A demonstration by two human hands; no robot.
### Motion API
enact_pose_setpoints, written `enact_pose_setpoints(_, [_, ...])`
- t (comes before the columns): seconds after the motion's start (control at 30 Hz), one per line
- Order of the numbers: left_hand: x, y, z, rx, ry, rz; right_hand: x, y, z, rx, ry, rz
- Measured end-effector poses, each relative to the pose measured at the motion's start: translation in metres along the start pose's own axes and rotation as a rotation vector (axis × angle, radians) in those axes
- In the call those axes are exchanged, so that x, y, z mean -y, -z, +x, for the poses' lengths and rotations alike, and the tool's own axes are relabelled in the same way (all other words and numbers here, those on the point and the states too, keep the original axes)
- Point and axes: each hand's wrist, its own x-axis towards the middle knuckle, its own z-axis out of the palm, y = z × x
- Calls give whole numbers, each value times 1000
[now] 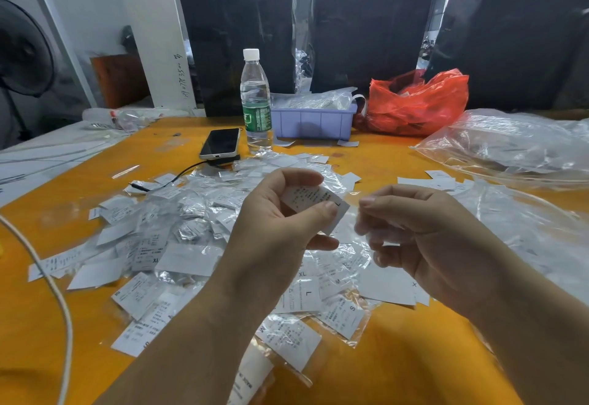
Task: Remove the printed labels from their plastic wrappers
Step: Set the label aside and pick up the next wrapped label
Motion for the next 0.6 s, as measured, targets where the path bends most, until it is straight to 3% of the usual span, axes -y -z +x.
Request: enact_pose_setpoints(0.6, [0,0,1,22,8,-56,-2,-4,-1,-93,95,-77])
